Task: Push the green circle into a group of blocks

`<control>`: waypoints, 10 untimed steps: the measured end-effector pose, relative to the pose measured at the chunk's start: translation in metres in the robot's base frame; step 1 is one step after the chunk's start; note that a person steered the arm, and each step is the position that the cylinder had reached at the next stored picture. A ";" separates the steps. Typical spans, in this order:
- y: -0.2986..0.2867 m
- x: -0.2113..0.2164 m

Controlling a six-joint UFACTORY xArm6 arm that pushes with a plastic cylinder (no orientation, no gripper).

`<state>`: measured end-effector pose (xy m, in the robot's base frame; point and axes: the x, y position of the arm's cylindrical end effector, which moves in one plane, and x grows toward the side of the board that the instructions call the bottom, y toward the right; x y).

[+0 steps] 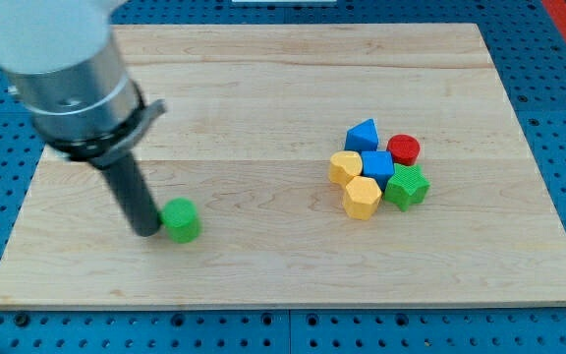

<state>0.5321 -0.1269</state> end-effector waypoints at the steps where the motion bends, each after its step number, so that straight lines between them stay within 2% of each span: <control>1: 0.060 -0.002; 5: 0.203 -0.014; 8: 0.200 -0.012; 9: 0.199 0.012; 10: 0.199 0.007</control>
<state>0.5392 0.0721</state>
